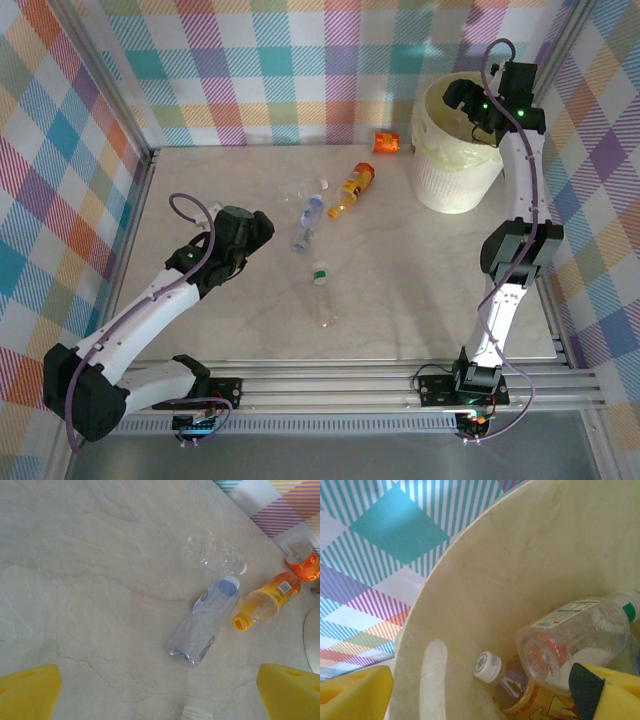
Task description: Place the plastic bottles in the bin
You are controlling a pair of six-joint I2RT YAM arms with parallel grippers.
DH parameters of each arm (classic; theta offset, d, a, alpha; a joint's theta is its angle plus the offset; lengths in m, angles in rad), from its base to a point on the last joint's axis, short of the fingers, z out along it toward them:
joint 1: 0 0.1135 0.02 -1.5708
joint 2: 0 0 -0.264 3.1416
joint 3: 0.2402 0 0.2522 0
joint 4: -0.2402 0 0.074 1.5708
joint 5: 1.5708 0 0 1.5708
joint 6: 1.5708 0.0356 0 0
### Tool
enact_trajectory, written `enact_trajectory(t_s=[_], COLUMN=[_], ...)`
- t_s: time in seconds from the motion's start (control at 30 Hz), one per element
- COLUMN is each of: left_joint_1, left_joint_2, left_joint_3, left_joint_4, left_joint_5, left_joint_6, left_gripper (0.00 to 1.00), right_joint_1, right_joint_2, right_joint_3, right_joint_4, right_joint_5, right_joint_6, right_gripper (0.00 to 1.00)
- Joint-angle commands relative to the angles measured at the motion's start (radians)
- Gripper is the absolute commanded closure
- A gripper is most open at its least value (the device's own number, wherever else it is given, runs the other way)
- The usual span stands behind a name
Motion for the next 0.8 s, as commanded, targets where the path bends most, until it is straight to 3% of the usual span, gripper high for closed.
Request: enact_trajectory(t_s=[0.0, 0.3, 0.5, 0.77], left_joint_1=[0.014, 0.018, 0.017, -0.018], left_joint_2=[0.007, 0.028, 0.102, 0.184], left_joint_3=[-0.018, -0.033, -0.025, -0.027], left_joint_4=[0.039, 0.090, 0.098, 0.109], left_joint_5=[0.035, 0.098, 0.171, 0.208], left_joint_6=[0.020, 0.046, 0.034, 0.006], left_gripper=[0.00, 0.00, 0.00, 0.00], right_joint_1=[-0.004, 0.019, 0.072, 0.247], right_joint_2=[-0.094, -0.308, -0.544, -0.809], right_joint_3=[-0.045, -0.322, -0.641, -1.026], right_joint_4=[0.051, 0.194, 0.332, 0.415], right_joint_5=[-0.047, -0.142, -0.182, -0.113], right_joint_6=[-0.011, -0.057, -0.094, -0.157], right_gripper=[0.07, 0.00, 0.00, 0.00])
